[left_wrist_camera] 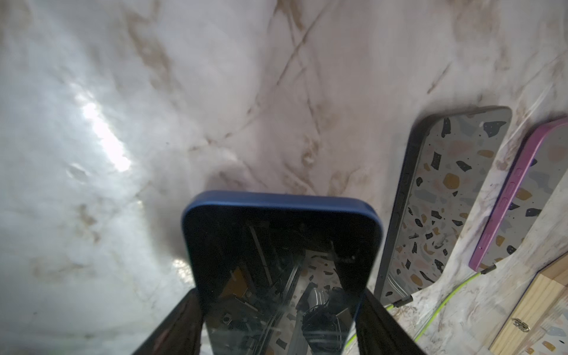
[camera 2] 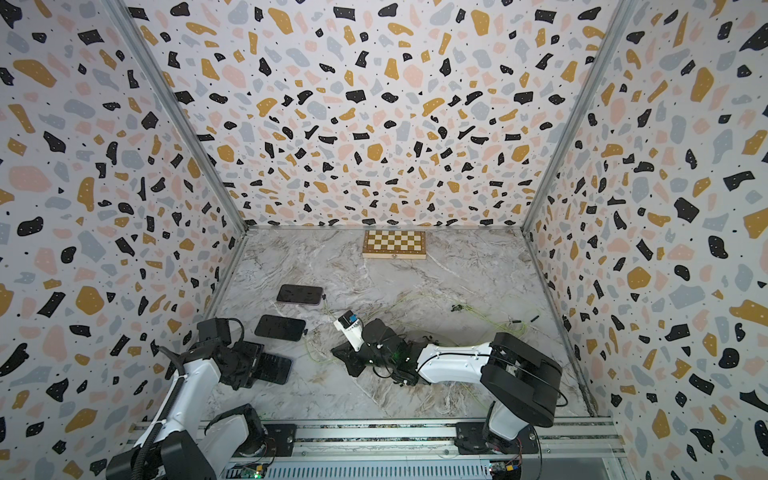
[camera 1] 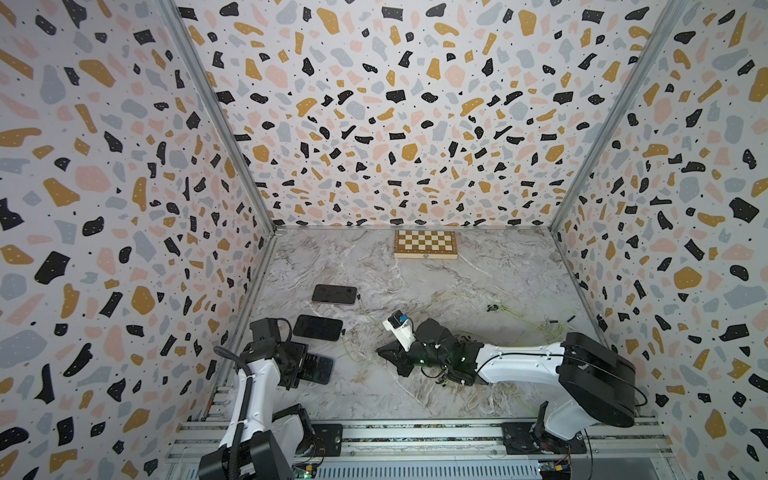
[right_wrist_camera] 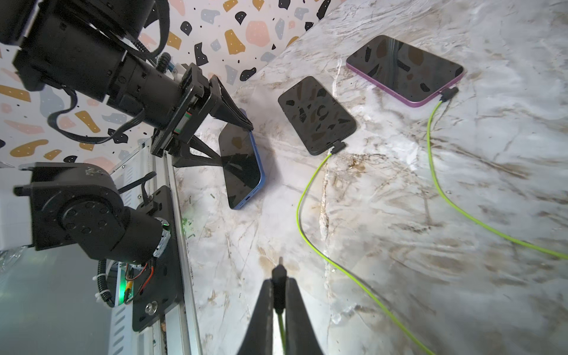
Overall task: Plug wired earphones into phones
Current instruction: Place the phone at the center of the board.
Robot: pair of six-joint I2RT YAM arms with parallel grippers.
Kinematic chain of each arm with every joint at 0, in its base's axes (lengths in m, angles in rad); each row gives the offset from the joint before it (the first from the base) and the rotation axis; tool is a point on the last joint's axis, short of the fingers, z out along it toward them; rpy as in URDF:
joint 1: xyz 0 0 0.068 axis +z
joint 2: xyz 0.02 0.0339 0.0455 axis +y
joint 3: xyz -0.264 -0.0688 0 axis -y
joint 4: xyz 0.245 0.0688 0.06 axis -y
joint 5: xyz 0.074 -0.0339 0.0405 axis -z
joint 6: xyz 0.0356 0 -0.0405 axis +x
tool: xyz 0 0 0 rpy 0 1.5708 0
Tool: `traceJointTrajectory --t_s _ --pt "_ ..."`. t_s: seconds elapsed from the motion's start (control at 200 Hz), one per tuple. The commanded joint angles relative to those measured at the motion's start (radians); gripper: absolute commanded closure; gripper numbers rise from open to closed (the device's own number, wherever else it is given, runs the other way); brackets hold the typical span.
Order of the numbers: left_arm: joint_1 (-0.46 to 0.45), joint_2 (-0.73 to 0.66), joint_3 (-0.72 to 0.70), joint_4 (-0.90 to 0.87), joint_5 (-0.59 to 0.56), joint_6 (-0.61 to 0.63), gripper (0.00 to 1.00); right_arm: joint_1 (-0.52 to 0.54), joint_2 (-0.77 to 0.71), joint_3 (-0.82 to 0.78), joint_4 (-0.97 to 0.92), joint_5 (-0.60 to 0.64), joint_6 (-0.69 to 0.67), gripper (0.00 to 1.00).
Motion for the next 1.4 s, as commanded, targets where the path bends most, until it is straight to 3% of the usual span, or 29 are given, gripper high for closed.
traceJointTrajectory --t_s 0.0,0.205,0.751,1.392 --pt "-0.053 0.002 0.014 -0.036 -0.081 -0.048 0.44 0.015 0.003 0.033 0.017 0.035 0.03 1.0" --pt "-0.136 0.048 0.002 -0.007 -0.136 -0.113 0.38 0.015 -0.016 0.003 -0.021 0.091 0.052 1.0" --pt "-0.225 0.207 0.047 -0.012 -0.174 -0.135 0.11 0.009 -0.088 -0.069 -0.034 0.16 0.052 1.0" --pt "-0.332 0.309 0.046 -0.005 -0.16 -0.244 0.13 -0.024 -0.134 -0.119 -0.028 0.197 0.055 1.0"
